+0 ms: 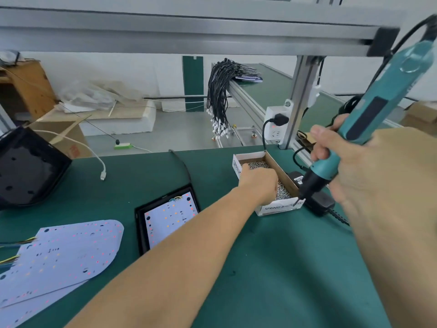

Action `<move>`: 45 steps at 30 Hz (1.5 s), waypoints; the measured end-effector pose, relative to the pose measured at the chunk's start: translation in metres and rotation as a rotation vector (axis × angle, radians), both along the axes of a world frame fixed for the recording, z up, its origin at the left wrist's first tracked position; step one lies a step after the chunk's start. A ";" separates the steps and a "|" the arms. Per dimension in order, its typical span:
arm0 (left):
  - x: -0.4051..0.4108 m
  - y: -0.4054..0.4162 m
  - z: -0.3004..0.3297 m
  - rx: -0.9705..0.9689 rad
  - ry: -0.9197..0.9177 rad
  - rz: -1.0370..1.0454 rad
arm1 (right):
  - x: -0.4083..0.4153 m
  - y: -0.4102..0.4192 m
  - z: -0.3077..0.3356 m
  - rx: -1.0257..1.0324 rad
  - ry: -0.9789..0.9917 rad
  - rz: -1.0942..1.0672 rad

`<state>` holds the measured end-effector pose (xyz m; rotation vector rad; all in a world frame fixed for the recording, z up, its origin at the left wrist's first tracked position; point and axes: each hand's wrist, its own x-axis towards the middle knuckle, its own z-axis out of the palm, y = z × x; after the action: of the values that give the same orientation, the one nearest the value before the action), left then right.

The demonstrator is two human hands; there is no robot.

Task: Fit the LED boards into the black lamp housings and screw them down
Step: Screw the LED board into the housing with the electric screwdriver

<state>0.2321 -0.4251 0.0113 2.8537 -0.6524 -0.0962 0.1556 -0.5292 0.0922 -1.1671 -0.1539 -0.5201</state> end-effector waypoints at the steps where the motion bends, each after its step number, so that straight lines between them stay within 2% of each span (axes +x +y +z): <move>1: 0.002 -0.003 -0.004 0.031 0.020 0.018 | -0.001 0.000 0.000 -0.008 0.002 -0.007; 6: 0.006 -0.006 -0.009 0.051 0.032 0.044 | -0.002 0.000 0.000 0.008 0.016 -0.023; 11: 0.005 -0.003 -0.004 0.122 0.048 -0.028 | -0.001 0.003 -0.002 0.018 0.023 -0.020; 20: 0.001 0.007 -0.004 0.100 0.055 -0.097 | -0.001 0.003 -0.004 0.026 0.028 -0.042; 24: -0.003 0.016 -0.002 -0.189 -0.023 -0.013 | -0.002 -0.001 -0.003 0.034 0.038 -0.038; 26: -0.005 0.026 0.002 -0.381 0.016 0.057 | -0.003 0.000 -0.002 0.039 0.040 -0.041; 31: -0.027 0.063 0.033 -1.134 0.412 0.272 | -0.007 0.013 0.000 0.071 0.009 0.025; 35: -0.054 0.109 0.044 -1.562 0.741 0.340 | -0.009 0.035 0.002 0.120 -0.026 0.130; 37: -0.072 0.130 0.040 -1.709 0.833 0.418 | -0.010 0.050 0.003 0.158 -0.051 0.174; 41: -0.100 0.154 0.029 -1.918 0.902 0.574 | -0.012 0.080 0.006 0.227 -0.085 0.231; 45: -0.113 0.163 0.021 -1.932 0.913 0.585 | -0.015 0.101 0.012 0.302 -0.123 0.246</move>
<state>0.1193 -0.2619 0.0318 0.8098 0.2979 -0.3610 0.1406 -0.4279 0.1043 -0.8085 -0.3097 -0.3813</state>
